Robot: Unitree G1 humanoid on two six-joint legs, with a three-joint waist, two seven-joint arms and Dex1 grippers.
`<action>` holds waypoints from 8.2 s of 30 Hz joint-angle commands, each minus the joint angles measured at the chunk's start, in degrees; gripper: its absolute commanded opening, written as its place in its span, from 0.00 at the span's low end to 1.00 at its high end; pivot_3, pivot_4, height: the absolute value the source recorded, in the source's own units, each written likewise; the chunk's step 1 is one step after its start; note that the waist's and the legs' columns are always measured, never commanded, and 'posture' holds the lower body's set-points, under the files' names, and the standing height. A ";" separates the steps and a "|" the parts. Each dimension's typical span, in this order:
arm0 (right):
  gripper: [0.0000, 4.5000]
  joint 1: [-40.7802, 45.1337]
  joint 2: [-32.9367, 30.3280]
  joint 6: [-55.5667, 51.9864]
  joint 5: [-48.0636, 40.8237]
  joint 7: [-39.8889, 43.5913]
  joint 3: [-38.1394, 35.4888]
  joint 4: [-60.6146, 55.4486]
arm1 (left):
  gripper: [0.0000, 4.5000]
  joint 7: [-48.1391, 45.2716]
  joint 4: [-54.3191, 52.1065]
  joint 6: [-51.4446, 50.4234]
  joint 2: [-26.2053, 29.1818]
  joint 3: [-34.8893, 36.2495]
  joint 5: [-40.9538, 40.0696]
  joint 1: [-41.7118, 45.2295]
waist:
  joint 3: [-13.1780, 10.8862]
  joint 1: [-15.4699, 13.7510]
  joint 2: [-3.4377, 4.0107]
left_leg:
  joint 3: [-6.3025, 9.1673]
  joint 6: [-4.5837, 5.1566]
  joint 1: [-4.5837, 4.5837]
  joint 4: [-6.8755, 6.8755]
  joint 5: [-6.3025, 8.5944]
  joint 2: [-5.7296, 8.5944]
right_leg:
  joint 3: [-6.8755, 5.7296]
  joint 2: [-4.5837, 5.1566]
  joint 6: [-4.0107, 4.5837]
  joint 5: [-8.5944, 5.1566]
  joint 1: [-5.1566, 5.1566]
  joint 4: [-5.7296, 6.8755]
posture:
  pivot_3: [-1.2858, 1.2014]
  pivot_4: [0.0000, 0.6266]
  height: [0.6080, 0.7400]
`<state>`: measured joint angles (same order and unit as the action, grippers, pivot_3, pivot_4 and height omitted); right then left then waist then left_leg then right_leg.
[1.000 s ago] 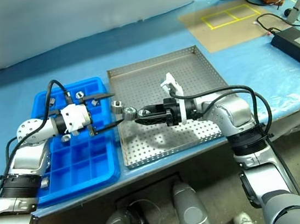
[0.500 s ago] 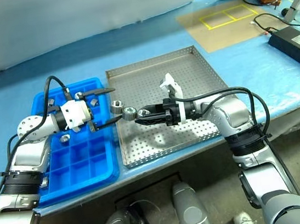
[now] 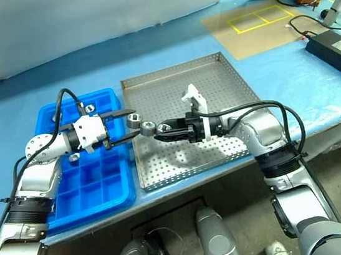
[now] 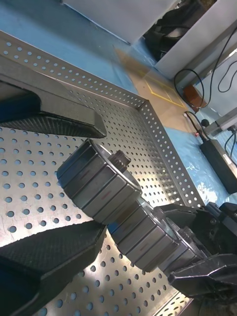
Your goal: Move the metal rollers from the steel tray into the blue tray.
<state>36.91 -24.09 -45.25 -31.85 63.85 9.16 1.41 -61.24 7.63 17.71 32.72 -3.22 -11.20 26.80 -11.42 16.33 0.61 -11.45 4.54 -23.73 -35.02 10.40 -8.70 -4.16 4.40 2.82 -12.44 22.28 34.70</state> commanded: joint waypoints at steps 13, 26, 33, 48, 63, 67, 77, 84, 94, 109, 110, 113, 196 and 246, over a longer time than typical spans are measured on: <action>0.36 0.62 0.49 2.00 1.14 0.15 1.12 1.60 | 0.60 3.94 -2.70 -2.73 -1.84 2.77 -3.17 2.50 | 0.00 0.00 0.00 | 0.00 0.01 0.00 0.00 0.00 0.00 | 0.00 0.00 0.00 0.00 0.00 0.00 | 0.26 0.24 1.00; 0.36 0.97 0.45 2.06 1.37 0.51 1.08 2.41 | 0.60 -8.79 -14.33 -43.05 14.10 6.51 -24.27 -6.54 | -0.05 -0.01 0.04 | -0.04 -0.06 0.05 0.08 -0.03 -0.05 | 0.02 -0.06 0.17 -0.10 0.10 0.11 | 0.26 0.24 1.00; 0.36 1.31 0.65 2.20 1.87 0.87 1.42 2.79 | 0.60 0.45 -12.01 -62.59 11.46 10.90 -34.28 -1.35 | -0.06 -1.22 0.05 | -0.04 -0.09 0.14 0.00 -0.02 -0.03 | 0.04 -0.05 0.16 -0.10 -0.07 0.13 | 0.26 0.24 1.00; 0.36 1.09 0.29 2.81 2.49 0.56 1.83 2.91 | 0.60 35.51 -2.53 -102.51 -0.21 28.42 -59.12 9.58 | -0.05 -1.50 0.04 | -0.06 0.02 -0.03 -0.08 -0.08 -0.06 | 0.07 -0.12 0.17 -0.10 0.11 0.13 | 0.26 0.24 1.00; 0.36 1.27 0.89 3.82 3.85 0.88 2.30 3.63 | 0.60 77.15 -8.50 -87.27 -8.65 27.01 -101.60 -4.49 | -0.03 -2.49 -0.11 | -0.04 0.29 -0.48 -0.25 -0.01 -0.09 | -0.07 -0.12 0.15 -0.11 0.33 0.04 | 0.26 0.24 1.00; 0.36 1.49 1.24 4.00 4.31 1.03 2.33 4.09 | 0.60 79.01 -11.34 -84.40 -9.42 24.76 -101.80 -7.70 | -0.02 -3.12 -0.14 | -0.04 0.23 -0.37 -0.31 0.01 -0.09 | -0.04 -0.11 0.12 -0.12 0.23 0.07 | 0.26 0.24 1.00; 0.36 1.54 1.48 3.93 4.72 0.85 2.03 4.28 | 0.69 79.75 -13.86 -79.90 -5.26 22.29 -101.80 -10.69 | -0.01 -3.35 -0.19 | -0.04 0.15 -0.29 -0.29 0.03 -0.10 | 0.01 -0.12 0.08 -0.14 0.22 0.07 | 0.26 0.24 1.00; 0.36 1.85 1.99 3.83 4.79 0.69 1.85 4.53 | 0.99 78.58 -15.57 -77.45 -7.22 22.26 -101.80 -8.52 | -0.01 -3.71 -0.21 | -0.06 0.11 -0.20 -0.29 0.05 -0.07 | 0.07 -0.12 0.10 -0.13 0.12 0.07 | 0.26 0.24 1.00; 0.36 2.11 2.06 4.44 5.58 0.79 1.79 5.23 | 0.99 80.26 -15.87 -77.46 -9.34 21.00 -101.80 -10.92 | -0.01 -3.67 -0.22 | -0.07 0.10 -0.17 -0.28 0.05 -0.09 | 0.11 -0.13 0.09 -0.13 0.14 0.09 | 0.26 0.24 1.00; 0.36 1.73 2.24 4.73 6.34 0.78 2.29 5.04 | 0.99 82.90 -14.30 -75.80 -11.48 18.45 -101.80 -8.73 | -0.01 -3.67 -0.23 | -0.07 0.09 -0.14 -0.28 0.04 -0.08 | 0.12 -0.14 0.09 -0.13 0.12 0.10 | 0.26 0.24 1.00; 0.36 1.65 2.11 5.08 6.67 0.85 2.51 5.04 | 0.99 83.02 -14.27 -75.64 -11.40 18.39 -101.80 -8.67 | -0.01 -3.67 -0.23 | -0.08 0.09 -0.14 -0.29 0.04 -0.07 | 0.13 -0.14 0.09 -0.13 0.12 0.10 | 0.26 0.24 1.00; 0.36 1.54 2.13 5.20 6.90 0.76 2.46 5.04 | 0.99 83.39 -14.06 -75.02 -10.73 18.39 -101.80 -8.29 | -0.01 -3.66 -0.23 | -0.07 0.10 -0.15 -0.28 0.04 -0.08 | 0.13 -0.14 0.09 -0.13 0.13 0.10 | 0.26 0.24 1.00; 0.36 1.39 -0.55 3.41 4.57 -5.68 -7.75 3.85 | 0.28 33.27 8.41 -31.42 -14.84 2.26 -9.28 6.10 | 0.05 -2.91 -0.32 | -0.07 0.25 -0.22 -0.18 -0.03 -0.09 | 0.10 -0.12 0.14 -0.10 0.16 0.03 | 0.25 0.24 1.00; 0.36 -0.79 3.83 4.41 4.27 -8.81 -3.02 1.62 | 0.77 14.00 -10.51 -70.72 -11.96 10.12 -33.19 3.56 | 0.06 0.18 -0.15 | 0.01 0.21 -0.61 -0.17 -0.05 -0.09 | -0.16 -0.06 0.15 -0.10 0.51 0.08 | 0.24 0.24 1.00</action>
<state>35.60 -20.11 -41.00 -28.52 55.81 5.45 2.67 -43.58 3.67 -49.85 20.27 5.99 -38.39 29.59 -11.36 16.51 0.45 -11.44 4.72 -24.33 -35.18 10.38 -8.79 -4.32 4.34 2.97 -12.54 22.79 34.78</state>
